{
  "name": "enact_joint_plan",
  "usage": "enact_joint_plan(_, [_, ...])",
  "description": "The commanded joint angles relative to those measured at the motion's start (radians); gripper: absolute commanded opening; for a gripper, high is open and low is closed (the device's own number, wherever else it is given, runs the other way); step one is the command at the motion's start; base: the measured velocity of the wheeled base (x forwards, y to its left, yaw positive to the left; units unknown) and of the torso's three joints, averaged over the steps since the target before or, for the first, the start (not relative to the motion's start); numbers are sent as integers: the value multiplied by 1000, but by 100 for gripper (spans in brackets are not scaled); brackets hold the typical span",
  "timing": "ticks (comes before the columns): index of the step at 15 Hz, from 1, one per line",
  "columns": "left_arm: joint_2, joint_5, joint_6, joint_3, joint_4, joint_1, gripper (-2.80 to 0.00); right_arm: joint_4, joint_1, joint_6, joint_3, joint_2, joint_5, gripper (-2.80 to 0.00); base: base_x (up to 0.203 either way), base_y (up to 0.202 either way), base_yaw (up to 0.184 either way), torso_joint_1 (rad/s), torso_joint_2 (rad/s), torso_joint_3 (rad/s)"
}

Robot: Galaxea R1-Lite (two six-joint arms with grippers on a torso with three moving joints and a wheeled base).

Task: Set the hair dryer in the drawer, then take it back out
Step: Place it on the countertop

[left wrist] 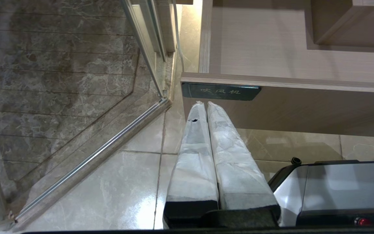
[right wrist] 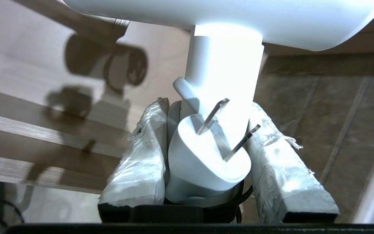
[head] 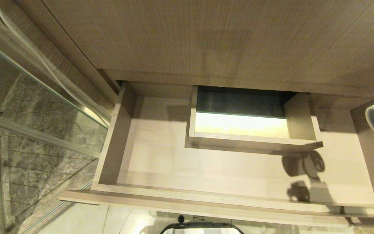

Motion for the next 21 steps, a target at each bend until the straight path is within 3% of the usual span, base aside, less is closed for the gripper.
enact_joint_plan(1, [0, 0, 0, 2, 0, 1, -280, -3, 0, -3, 7, -69, 1, -280, 0, 0, 0, 0, 0, 0])
enact_joint_plan(7, [0, 0, 0, 1, 0, -1, -280, 2, 0, 7, 36, -165, 2, -280, 0, 0, 0, 0, 0, 0])
enact_joint_plan(13, [0, 0, 0, 0, 0, -1, -280, -4, 6, 109, 36, -247, 7, -280, 0, 0, 0, 6, -3, -5])
enact_joint_plan(21, [0, 0, 0, 2, 0, 1, -280, 16, 3, 120, 21, -336, 4, -280, 0, 0, 0, 165, -418, -190])
